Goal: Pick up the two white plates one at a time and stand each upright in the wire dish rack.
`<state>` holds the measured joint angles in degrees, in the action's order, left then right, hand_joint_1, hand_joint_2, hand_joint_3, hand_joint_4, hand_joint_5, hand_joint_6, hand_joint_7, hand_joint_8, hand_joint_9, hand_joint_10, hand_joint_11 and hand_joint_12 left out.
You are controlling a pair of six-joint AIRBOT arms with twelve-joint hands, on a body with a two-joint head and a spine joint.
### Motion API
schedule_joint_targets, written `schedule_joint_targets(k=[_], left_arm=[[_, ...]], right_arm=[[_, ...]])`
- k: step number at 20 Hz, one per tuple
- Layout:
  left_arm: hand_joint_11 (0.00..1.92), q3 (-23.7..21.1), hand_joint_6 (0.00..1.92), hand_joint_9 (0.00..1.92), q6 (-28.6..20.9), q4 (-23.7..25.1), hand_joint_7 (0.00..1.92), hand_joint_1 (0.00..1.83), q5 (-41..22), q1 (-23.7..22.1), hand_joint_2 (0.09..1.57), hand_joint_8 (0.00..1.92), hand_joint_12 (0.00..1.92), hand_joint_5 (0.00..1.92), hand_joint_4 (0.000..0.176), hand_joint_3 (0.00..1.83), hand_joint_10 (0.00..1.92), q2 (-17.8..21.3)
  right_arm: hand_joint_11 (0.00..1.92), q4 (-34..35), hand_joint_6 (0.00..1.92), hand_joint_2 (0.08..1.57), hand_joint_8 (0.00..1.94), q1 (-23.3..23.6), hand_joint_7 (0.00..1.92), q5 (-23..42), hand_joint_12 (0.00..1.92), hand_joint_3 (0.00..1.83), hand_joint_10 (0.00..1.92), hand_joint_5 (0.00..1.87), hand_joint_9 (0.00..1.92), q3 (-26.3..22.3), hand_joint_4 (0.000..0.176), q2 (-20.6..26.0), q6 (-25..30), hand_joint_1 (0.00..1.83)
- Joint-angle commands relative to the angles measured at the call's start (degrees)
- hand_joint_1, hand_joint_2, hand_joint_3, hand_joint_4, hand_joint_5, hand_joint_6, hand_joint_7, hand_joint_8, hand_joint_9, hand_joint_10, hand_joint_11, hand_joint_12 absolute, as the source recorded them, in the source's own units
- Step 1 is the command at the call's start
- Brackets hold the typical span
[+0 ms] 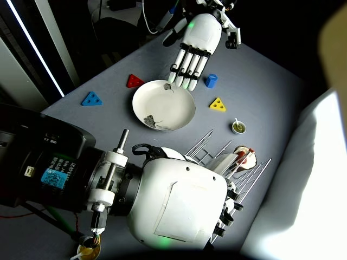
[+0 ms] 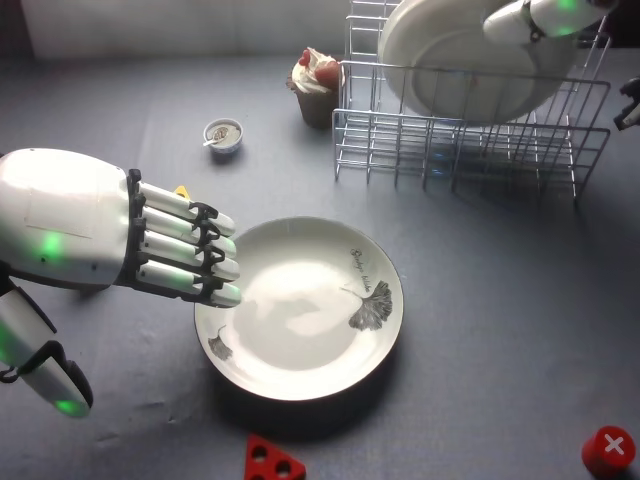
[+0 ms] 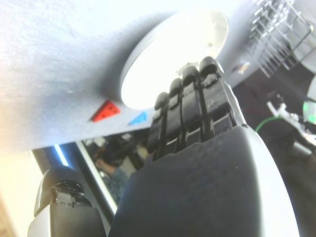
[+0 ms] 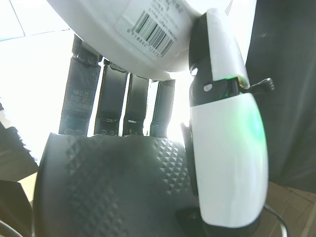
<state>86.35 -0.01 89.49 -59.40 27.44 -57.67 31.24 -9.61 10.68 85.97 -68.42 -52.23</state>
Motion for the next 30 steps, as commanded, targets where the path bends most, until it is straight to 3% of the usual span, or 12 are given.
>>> schedule_joint_targets(k=[1,4,5,9,12,14,16,18,20,22,26,30], left_arm=[[0.11,-0.05,0.00,0.13,0.01,-3.43,0.12,0.08,-2.07,-0.09,0.94,0.00,0.01,0.09,0.000,0.00,0.01,0.09],[0.10,-0.04,0.00,0.11,0.01,-2.90,0.12,0.08,-1.82,0.26,0.94,0.00,0.01,0.09,0.000,0.00,0.00,0.00],[0.10,-0.04,0.00,0.11,0.01,-2.62,0.12,0.09,-1.65,0.28,0.94,0.00,0.01,0.10,0.000,0.00,0.00,-0.04],[0.10,0.14,0.00,0.08,0.01,-2.26,0.09,0.08,-1.73,0.31,0.94,0.00,0.00,0.08,0.000,0.00,0.00,-0.11],[0.08,0.19,0.00,0.08,0.01,-1.65,0.09,0.08,-1.83,0.77,0.94,0.00,0.00,0.07,0.000,0.00,0.00,-0.25],[0.08,0.07,0.00,0.09,0.01,-1.26,0.09,0.08,-1.55,1.53,0.94,0.00,0.00,0.07,0.000,0.00,0.00,-0.30],[0.08,0.02,0.00,0.09,0.01,-1.00,0.10,0.08,-1.12,1.99,0.94,0.00,0.00,0.07,0.000,0.00,0.00,-0.40],[0.09,-0.20,0.01,0.11,0.01,-0.43,0.12,0.08,-0.55,2.44,0.93,0.01,0.01,0.09,0.000,0.00,0.01,-0.40],[0.08,-0.42,0.00,0.10,0.01,-0.05,0.11,0.07,-0.13,2.77,0.93,0.00,0.00,0.08,0.000,0.00,0.00,-0.39],[0.07,-0.59,0.00,0.10,0.01,0.09,0.11,0.07,0.24,3.18,0.94,0.00,0.00,0.07,0.000,0.00,0.00,-0.34],[0.09,-1.15,0.00,0.10,0.01,0.95,0.11,0.07,1.18,4.19,0.94,0.00,0.01,0.08,0.000,0.00,0.00,-0.34],[0.12,-1.92,0.01,0.11,0.01,2.46,0.12,0.06,2.20,5.39,0.94,0.00,0.02,0.09,0.000,0.00,0.00,-0.40]], right_arm=[[0.94,-0.24,0.00,0.95,0.00,0.26,0.78,6.91,0.23,0.00,0.00,0.69,0.84,0.00,0.000,0.53,0.72,1.02],[0.90,-0.29,0.00,0.94,0.00,0.35,0.74,6.91,0.22,0.00,0.00,0.66,0.78,-0.18,0.008,0.59,0.72,0.98],[0.89,-0.29,0.00,0.94,0.00,0.48,0.73,6.92,0.21,0.00,0.00,0.65,0.76,-0.21,0.001,0.64,0.72,0.97],[0.84,-0.30,0.00,0.94,0.00,1.20,0.68,7.11,0.19,0.00,0.00,0.61,0.74,-0.57,0.030,1.01,0.73,0.93],[0.76,-0.94,0.00,0.95,0.00,1.65,0.69,8.99,0.15,0.00,0.00,0.61,0.68,-1.39,0.028,1.61,0.74,0.90],[0.69,-13.91,0.00,0.95,0.00,1.21,0.62,16.54,0.12,0.00,0.00,0.54,0.61,-2.84,0.047,2.71,11.30,0.86],[0.52,-20.94,0.00,0.94,0.00,1.22,0.51,23.90,0.05,0.00,0.00,0.42,0.48,-5.15,0.070,4.12,11.85,0.79],[0.45,-28.73,0.00,0.92,0.00,1.21,0.47,30.38,0.02,0.00,0.00,0.36,0.42,-7.86,0.072,5.61,11.85,0.79],[0.41,-36.54,0.00,0.89,0.00,0.55,0.45,35.94,0.00,0.00,0.00,0.30,0.37,-11.15,0.049,7.47,11.85,0.77],[0.34,-44.04,0.00,0.87,0.00,-1.18,0.33,40.51,0.00,0.00,0.00,0.28,0.32,-14.57,0.000,9.23,11.35,0.80],[0.28,-54.55,0.00,0.87,0.00,-6.12,0.30,49.94,0.00,0.00,0.00,0.18,0.28,-19.63,0.000,13.03,8.95,0.71],[0.29,-56.20,0.00,0.85,0.00,-11.59,0.26,51.33,0.01,0.00,0.00,0.19,0.26,-21.44,0.000,15.87,7.46,0.72]])
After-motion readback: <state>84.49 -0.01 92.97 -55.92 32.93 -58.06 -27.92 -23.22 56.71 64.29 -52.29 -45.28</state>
